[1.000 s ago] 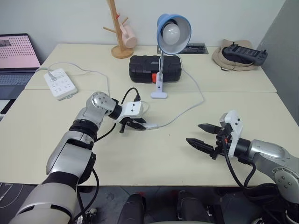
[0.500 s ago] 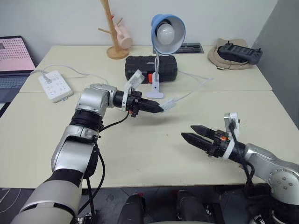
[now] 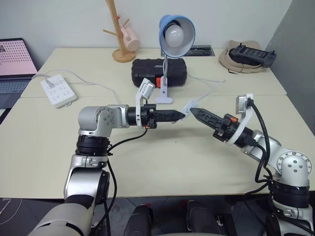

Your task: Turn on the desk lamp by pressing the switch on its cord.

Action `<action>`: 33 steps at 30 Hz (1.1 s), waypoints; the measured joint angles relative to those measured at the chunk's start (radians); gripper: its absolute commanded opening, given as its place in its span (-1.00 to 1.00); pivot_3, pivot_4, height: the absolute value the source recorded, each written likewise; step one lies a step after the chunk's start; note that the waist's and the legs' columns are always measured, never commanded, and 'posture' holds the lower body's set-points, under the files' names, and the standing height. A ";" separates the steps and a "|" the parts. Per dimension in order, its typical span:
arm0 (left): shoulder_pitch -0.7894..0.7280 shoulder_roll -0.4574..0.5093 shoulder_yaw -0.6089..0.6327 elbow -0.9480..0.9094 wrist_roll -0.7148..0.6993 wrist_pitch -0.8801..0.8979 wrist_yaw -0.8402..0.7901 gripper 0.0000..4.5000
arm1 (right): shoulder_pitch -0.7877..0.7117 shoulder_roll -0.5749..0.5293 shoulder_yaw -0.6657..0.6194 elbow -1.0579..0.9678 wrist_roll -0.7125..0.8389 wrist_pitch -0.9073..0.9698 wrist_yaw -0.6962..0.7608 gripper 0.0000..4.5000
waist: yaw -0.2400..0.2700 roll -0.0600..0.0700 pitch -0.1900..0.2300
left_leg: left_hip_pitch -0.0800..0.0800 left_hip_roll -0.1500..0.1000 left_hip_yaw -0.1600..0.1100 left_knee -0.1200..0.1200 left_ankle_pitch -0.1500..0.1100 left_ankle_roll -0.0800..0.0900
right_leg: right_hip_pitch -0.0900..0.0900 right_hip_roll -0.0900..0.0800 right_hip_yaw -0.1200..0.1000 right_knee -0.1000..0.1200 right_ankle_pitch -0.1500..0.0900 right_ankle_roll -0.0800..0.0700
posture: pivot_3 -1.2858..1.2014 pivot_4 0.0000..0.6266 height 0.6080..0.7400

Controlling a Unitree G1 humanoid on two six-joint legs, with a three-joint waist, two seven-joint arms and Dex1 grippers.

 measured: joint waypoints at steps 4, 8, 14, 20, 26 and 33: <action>0.008 -0.002 0.021 -0.028 -0.044 0.026 0.046 -0.83 | -0.016 0.004 0.012 0.005 0.011 -0.003 -0.013 1.00 | 0.001 0.000 0.000 | 0.000 0.000 0.000 0.000 0.000 0.000 | 0.000 0.000 0.000 0.000 0.000 0.000 | 0.03 -0.52 1.00; 0.021 -0.008 0.021 -0.030 -0.071 0.025 0.074 -0.83 | -0.026 0.003 0.018 0.006 0.022 -0.007 -0.016 1.00 | 0.001 0.000 0.000 | 0.000 0.000 0.001 0.000 0.000 0.000 | 0.000 0.000 0.000 -0.001 0.000 0.000 | 0.03 -0.52 1.00; 0.024 -0.004 0.019 -0.031 -0.094 0.022 0.086 -0.83 | -0.026 -0.002 0.017 0.009 0.051 -0.009 -0.018 0.39 | 0.002 0.000 0.000 | 0.000 -0.001 0.001 0.000 0.000 0.000 | 0.000 0.000 0.000 -0.001 0.000 0.000 | 0.03 -0.52 1.00; 0.024 0.006 0.014 -0.029 -0.107 0.008 0.083 -0.83 | -0.025 -0.008 0.017 0.014 0.052 -0.018 -0.020 -0.29 | 0.002 0.000 0.000 | -0.001 -0.001 0.001 0.000 0.000 0.000 | 0.000 0.000 0.000 -0.002 0.000 0.000 | 0.03 -0.52 1.00; 0.020 0.012 0.013 -0.012 -0.120 -0.019 0.073 -0.83 | -0.013 -0.016 0.022 0.015 0.062 -0.023 -0.018 -0.73 | 0.003 0.000 0.000 | -0.001 -0.001 0.001 -0.001 0.000 0.000 | 0.000 0.000 0.000 -0.002 0.000 0.000 | 0.03 -0.52 1.00; 0.016 0.015 0.009 -0.010 -0.122 -0.022 0.068 -0.83 | -0.012 -0.031 0.026 0.014 0.081 -0.026 -0.017 -0.76 | 0.003 0.000 0.000 | -0.001 -0.001 0.001 -0.001 0.000 0.000 | 0.000 0.000 0.000 -0.003 0.000 0.000 | 0.03 -0.52 1.00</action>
